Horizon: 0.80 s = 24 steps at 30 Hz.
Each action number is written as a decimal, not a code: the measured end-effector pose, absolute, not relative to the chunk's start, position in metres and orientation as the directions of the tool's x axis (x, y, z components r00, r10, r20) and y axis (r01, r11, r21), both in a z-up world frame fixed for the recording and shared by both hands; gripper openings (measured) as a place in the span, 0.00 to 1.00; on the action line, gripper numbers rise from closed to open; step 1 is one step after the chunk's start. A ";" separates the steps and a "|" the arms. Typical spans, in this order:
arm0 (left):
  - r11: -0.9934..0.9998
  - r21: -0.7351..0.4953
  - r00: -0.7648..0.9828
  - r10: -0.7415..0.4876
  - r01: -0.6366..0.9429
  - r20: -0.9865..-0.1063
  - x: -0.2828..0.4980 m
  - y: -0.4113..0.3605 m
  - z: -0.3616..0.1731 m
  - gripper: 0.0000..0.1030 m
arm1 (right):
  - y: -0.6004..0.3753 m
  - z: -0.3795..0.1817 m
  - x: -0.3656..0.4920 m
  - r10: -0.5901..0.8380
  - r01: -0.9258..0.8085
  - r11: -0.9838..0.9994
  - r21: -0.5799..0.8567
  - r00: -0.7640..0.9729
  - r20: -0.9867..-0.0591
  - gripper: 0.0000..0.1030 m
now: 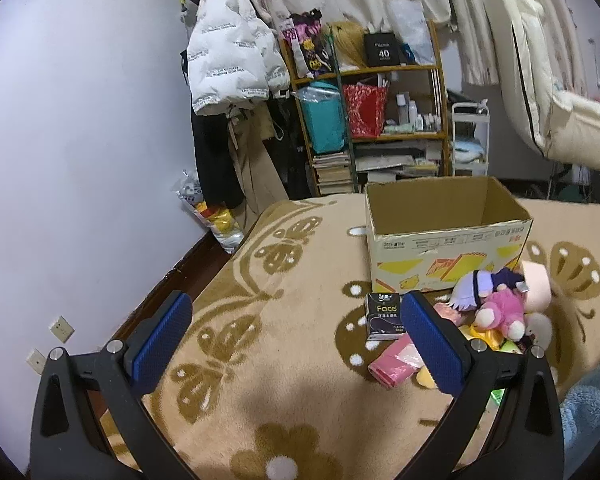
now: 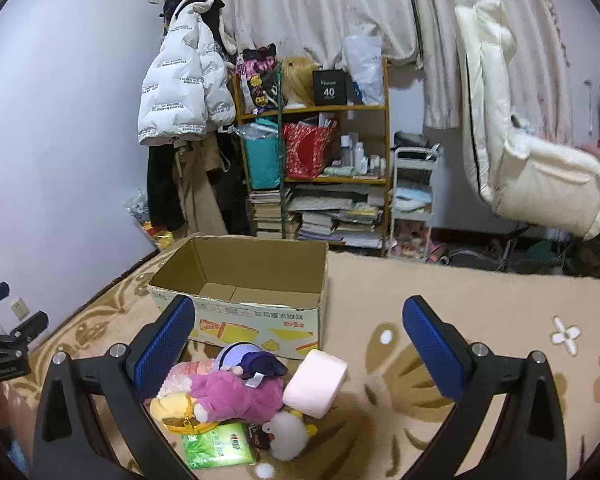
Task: Organize soft objects
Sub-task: 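Lower left tool onto black tissue pack while right tool lowers onto pink cushion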
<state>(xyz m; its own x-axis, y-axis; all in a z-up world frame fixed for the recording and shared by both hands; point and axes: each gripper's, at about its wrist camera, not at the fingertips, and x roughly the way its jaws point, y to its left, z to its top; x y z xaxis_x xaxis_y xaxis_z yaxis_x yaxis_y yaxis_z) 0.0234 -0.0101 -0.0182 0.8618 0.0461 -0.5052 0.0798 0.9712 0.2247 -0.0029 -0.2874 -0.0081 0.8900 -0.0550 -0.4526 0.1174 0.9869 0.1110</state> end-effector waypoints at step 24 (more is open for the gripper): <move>0.976 0.179 0.707 0.037 0.128 -0.707 0.153 -0.049 -0.083 1.00 | -0.313 -0.092 0.088 -0.061 0.221 0.967 0.126 0.681 -0.729 1.00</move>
<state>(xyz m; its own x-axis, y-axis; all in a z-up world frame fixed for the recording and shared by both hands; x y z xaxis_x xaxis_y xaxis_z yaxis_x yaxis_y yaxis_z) 0.1527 -0.0486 -0.0829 0.7065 0.0369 -0.7067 0.1278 0.9756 0.1788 0.0885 -0.3128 -0.0917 0.6814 -0.0610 -0.7294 0.2209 0.9672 0.1255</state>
